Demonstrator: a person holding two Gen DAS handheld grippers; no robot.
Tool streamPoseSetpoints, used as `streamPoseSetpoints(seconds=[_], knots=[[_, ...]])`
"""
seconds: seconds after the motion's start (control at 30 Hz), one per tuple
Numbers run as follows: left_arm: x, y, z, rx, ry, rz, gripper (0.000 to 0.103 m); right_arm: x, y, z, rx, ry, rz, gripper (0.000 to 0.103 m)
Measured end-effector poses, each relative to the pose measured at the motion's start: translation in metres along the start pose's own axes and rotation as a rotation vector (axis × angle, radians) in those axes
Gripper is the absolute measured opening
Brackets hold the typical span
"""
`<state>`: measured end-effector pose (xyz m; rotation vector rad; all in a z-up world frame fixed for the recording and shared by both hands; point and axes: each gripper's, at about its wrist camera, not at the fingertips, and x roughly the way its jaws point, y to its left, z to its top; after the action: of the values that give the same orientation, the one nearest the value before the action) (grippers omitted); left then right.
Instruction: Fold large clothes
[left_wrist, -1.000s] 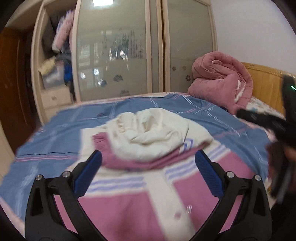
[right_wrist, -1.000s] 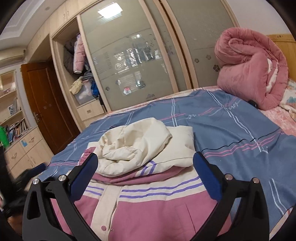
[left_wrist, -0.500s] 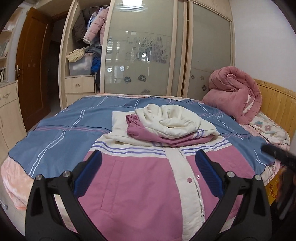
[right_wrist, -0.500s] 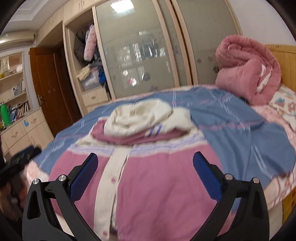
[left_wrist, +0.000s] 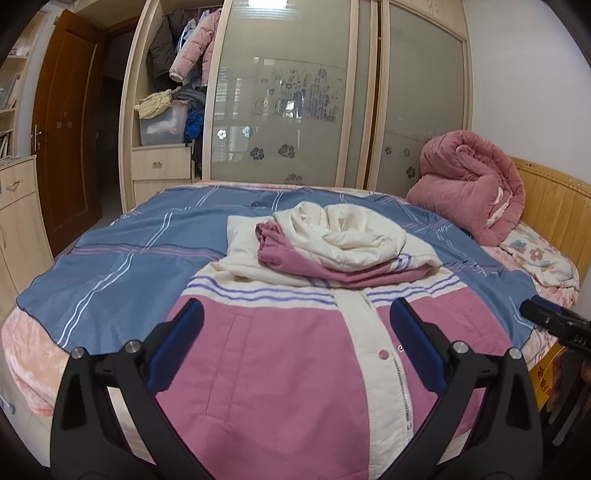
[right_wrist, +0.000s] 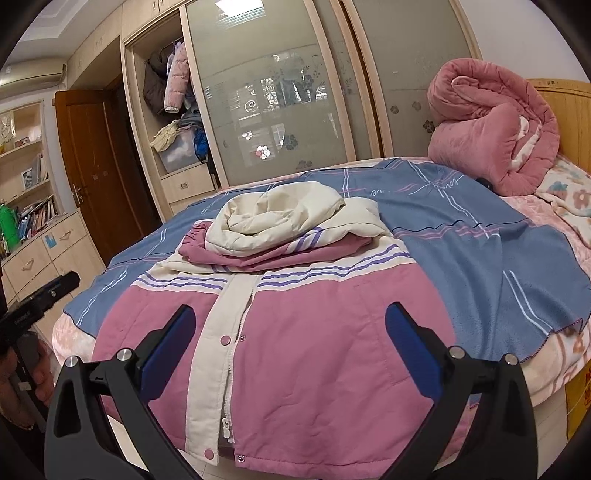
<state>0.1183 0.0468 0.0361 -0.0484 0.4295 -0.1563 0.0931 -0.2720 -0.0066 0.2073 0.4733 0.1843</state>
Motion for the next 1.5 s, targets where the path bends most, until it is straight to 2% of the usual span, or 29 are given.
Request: streamPoseSetpoints(seconds=[0.33, 0.5, 0.57, 0.67, 0.77, 0.87, 1.0, 1.07, 1.2, 1.23, 1.3, 1.4, 1.5], knots=[[0.011, 0.0, -0.011, -0.002, 0.058, -0.007, 0.101, 0.0, -0.004, 0.001, 0.001, 0.006, -0.011, 0.102], [0.01, 0.006, -0.01, -0.03, 0.084, -0.038, 0.101, -0.004, -0.024, 0.012, -0.054, -0.035, -0.043, 0.102], [0.01, 0.011, -0.01, -0.05, 0.105, -0.07, 0.101, 0.003, -0.048, 0.022, -0.04, 0.015, -0.001, 0.102], [0.01, 0.019, -0.01, -0.078, 0.129, -0.117, 0.101, 0.016, -0.106, 0.025, 0.126, 0.094, 0.043, 0.102], [0.013, 0.025, -0.01, -0.098, 0.144, -0.115, 0.101, 0.036, -0.159, 0.01, 0.314, 0.207, 0.086, 0.102], [0.016, 0.03, -0.008, -0.131, 0.168, -0.136, 0.101, 0.057, -0.19, -0.005, 0.386, 0.311, 0.148, 0.102], [0.018, 0.03, -0.005, -0.169, 0.18, -0.183, 0.101, 0.084, -0.207, -0.017, 0.385, 0.414, 0.255, 0.102], [0.018, 0.025, -0.004, -0.153, 0.175, -0.184, 0.101, 0.092, -0.214, -0.023, 0.379, 0.44, 0.273, 0.102], [0.021, 0.018, -0.003, -0.14, 0.182, -0.187, 0.101, 0.095, -0.211, -0.033, 0.39, 0.499, 0.464, 0.102], [0.022, 0.017, -0.003, -0.138, 0.184, -0.188, 0.101, 0.099, -0.206, -0.038, 0.379, 0.537, 0.506, 0.102], [0.022, 0.016, -0.003, -0.133, 0.182, -0.181, 0.101, 0.105, -0.2, -0.048, 0.345, 0.606, 0.512, 0.102], [0.023, 0.013, -0.003, -0.118, 0.184, -0.179, 0.101, 0.104, -0.206, -0.052, 0.386, 0.601, 0.579, 0.102], [0.022, 0.012, -0.004, -0.1, 0.18, -0.171, 0.101, 0.102, -0.216, -0.058, 0.494, 0.594, 0.647, 0.102]])
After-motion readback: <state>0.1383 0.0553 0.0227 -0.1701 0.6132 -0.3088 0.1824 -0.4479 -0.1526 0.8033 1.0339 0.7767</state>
